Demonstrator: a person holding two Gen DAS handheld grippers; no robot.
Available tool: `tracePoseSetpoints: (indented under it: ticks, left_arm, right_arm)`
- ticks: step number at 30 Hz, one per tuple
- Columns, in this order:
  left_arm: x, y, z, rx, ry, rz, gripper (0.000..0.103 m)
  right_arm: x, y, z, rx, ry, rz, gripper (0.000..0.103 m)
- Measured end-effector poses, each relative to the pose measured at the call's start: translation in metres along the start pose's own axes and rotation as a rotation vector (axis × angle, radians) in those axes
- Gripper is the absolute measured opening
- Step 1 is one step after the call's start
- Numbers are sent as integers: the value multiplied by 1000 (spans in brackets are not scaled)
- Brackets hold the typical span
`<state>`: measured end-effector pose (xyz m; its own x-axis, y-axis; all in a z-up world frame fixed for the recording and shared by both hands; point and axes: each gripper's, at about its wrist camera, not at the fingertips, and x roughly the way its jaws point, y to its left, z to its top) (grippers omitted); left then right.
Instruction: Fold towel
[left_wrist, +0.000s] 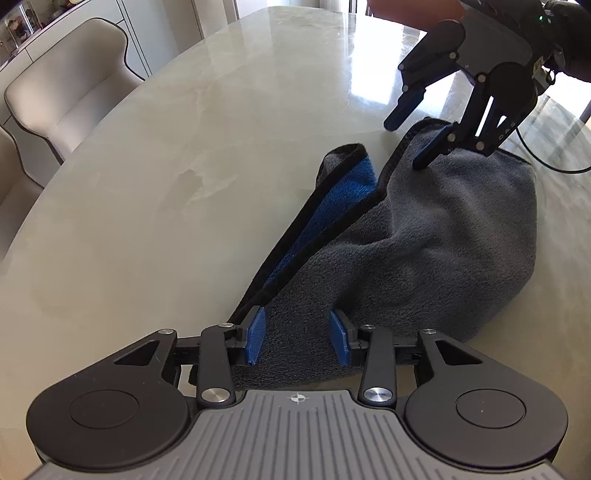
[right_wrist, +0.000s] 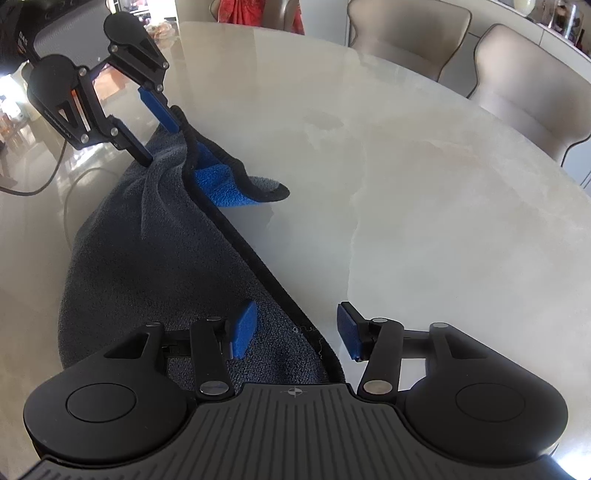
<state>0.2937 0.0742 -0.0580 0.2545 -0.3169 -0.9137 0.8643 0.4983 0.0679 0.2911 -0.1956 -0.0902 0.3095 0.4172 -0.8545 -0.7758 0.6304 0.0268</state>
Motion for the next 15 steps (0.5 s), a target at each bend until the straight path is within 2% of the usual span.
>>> tracePoseSetpoints:
  ticks: [6,8,10,15]
  left_arm:
    - [2,4,0,-6,-14,14,41]
    - [2,6,0,-9,-19,18,44]
    - [3,7,3,-10,-15,8,51]
    - [14,5,5,29,18,20,51]
  right_arm:
    - [-3,2,-11,6,-37,-10,61]
    - [-3,3,-14,10,-45,-16,61]
    - [-3,5,-16,14,-52,-21,61]
    - [-7,7,-24,32,-73,-26,60]
